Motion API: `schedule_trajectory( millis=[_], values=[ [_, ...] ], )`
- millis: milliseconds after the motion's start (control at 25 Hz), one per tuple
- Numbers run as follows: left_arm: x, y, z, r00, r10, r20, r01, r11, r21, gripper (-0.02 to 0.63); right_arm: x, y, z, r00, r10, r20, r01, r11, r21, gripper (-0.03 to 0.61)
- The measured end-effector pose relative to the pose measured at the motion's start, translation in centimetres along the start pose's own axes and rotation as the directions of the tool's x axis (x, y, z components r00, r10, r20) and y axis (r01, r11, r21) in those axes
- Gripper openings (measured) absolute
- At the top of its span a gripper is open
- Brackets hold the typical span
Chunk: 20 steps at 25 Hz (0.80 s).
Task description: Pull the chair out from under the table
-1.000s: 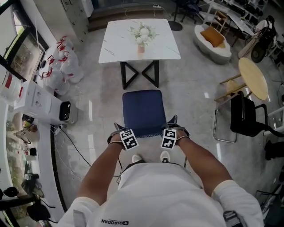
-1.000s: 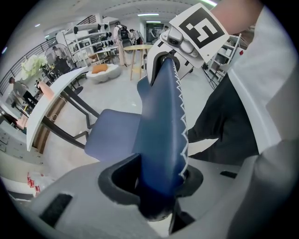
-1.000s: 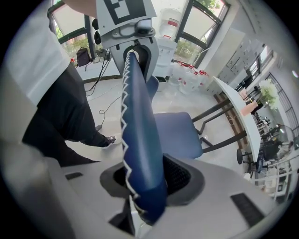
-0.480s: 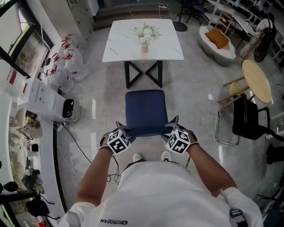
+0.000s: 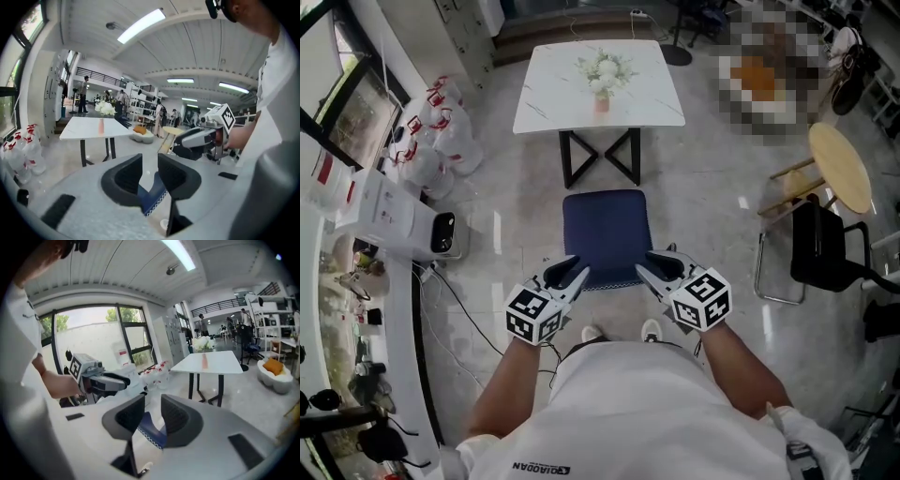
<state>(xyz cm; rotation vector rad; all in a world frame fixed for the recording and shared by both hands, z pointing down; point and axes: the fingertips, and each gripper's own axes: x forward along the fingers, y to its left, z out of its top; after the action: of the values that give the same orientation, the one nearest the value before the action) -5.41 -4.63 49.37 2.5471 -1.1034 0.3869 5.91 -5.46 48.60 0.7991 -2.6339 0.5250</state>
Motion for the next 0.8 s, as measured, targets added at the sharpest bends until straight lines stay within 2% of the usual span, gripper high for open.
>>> schedule_trajectory(
  millis=[120,360,600,800],
  values=[
    [-0.6,-0.2,2.3,0.998,0.001,0.068,0.0,1.0,-0.009,0.092,-0.9,0.4,2.0,0.997,0.002,0.072,-0.003,1.0,0.019,0.094],
    [-1.4,-1.2,5.1,0.989,-0.001,0.148,-0.007,0.999,0.053,0.046,-2.1,0.3,3.8,0.987,-0.038,0.153,0.039,0.999,-0.004,0.052],
    [-2.1,-1.6,6.9,0.983,-0.008,0.184,-0.009,0.996,0.092,0.006,-3.0,0.6,5.5,0.975,-0.042,0.219,0.044,0.999,-0.002,0.006],
    [-2.4,-1.5,7.8,0.979,-0.003,0.205,-0.017,0.995,0.097,0.005,-3.2,0.6,6.1,0.969,-0.039,0.242,0.041,0.999,-0.002,0.006]
  ],
)
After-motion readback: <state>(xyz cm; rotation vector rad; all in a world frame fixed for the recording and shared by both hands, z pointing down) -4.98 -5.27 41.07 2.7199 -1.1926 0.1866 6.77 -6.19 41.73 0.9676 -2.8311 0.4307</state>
